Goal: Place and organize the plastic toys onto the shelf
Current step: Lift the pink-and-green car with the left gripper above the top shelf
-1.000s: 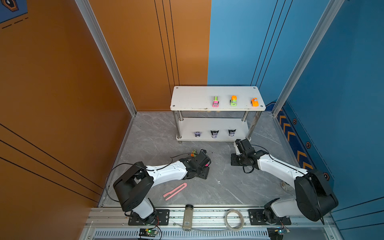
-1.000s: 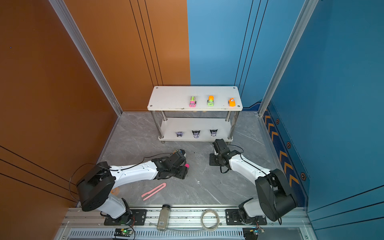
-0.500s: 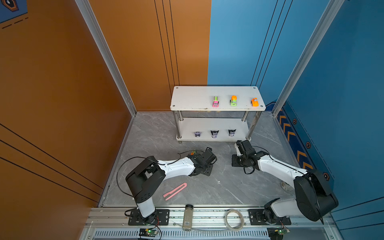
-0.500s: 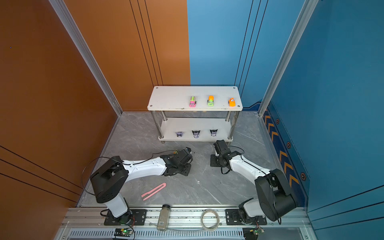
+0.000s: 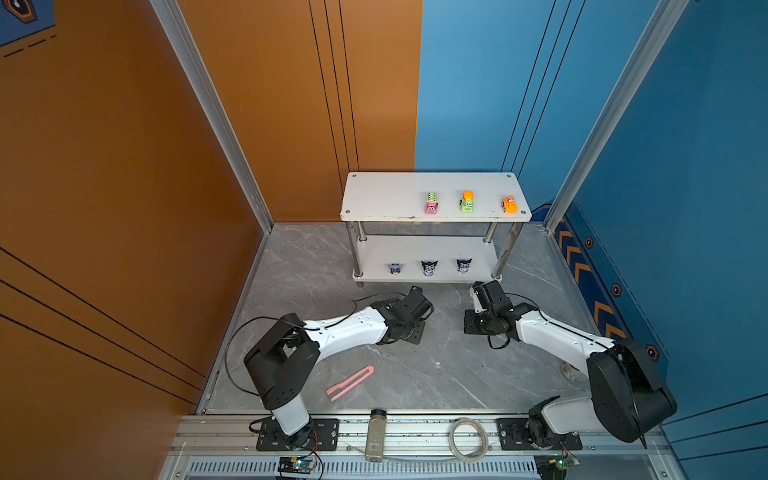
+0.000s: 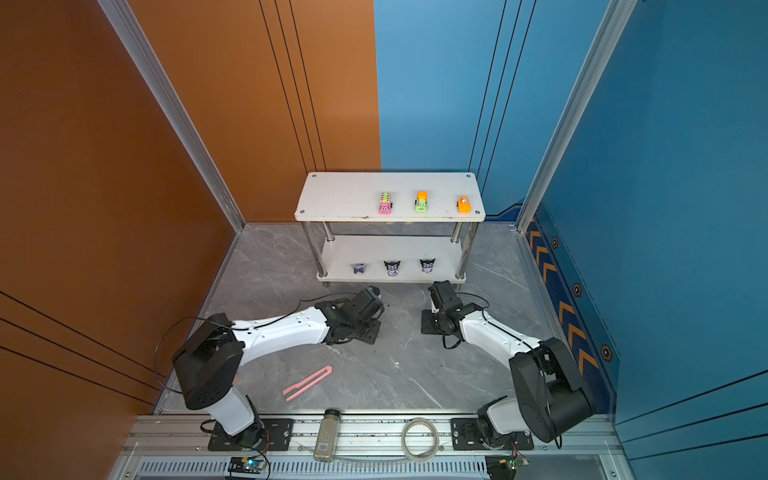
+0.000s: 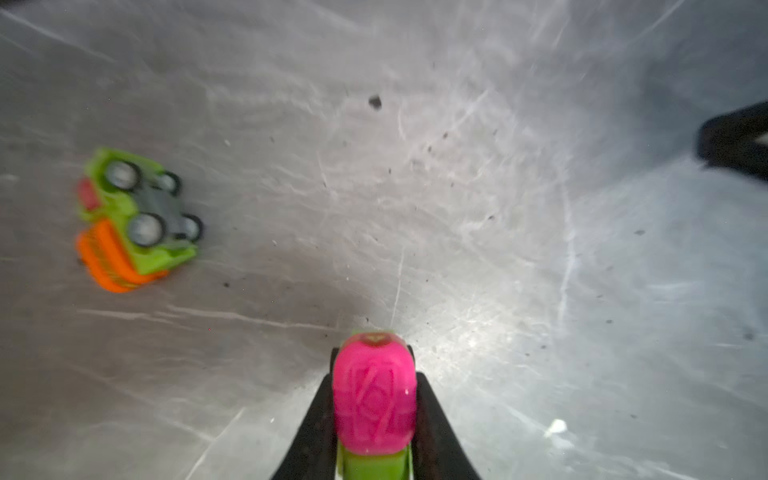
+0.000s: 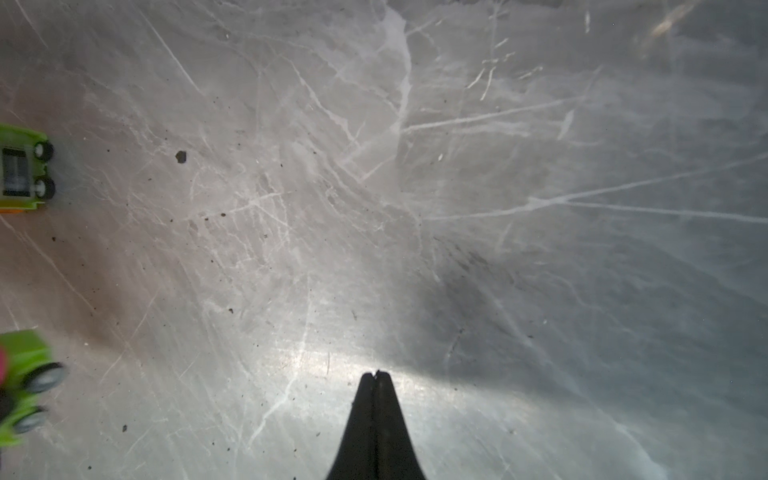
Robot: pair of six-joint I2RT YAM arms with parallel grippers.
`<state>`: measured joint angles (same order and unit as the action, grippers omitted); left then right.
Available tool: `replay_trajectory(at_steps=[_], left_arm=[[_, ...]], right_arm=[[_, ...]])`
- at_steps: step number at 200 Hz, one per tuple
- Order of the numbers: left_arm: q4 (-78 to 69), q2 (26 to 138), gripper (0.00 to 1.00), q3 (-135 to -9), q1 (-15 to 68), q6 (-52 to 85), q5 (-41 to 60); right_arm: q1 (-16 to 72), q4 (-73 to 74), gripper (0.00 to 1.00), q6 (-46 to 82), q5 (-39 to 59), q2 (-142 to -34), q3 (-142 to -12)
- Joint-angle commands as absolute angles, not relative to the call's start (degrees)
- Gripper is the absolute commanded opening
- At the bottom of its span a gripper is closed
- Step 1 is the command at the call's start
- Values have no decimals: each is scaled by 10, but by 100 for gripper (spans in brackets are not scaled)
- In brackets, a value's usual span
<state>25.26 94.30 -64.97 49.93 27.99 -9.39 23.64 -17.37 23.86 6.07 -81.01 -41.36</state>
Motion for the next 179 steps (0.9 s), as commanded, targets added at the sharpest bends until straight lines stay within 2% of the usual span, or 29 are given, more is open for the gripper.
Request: replay_trajectory(at_steps=[1, 38, 87, 137, 179], left_arm=[[355, 864, 21, -748, 478, 257, -164], [394, 820, 20, -907, 476, 179, -280], [401, 916, 19, -1139, 470, 60, -364], [499, 1099, 20, -1394, 433, 41, -351], [512, 1151, 20, -1448, 409, 64, -332]], right_arm=[[233, -159, 0, 236, 71, -802, -402], [233, -118, 0, 246, 90, -818, -379], [234, -55, 0, 251, 113, -858, -353], [236, -43, 0, 256, 126, -876, -354], [236, -50, 0, 253, 113, -864, -352]])
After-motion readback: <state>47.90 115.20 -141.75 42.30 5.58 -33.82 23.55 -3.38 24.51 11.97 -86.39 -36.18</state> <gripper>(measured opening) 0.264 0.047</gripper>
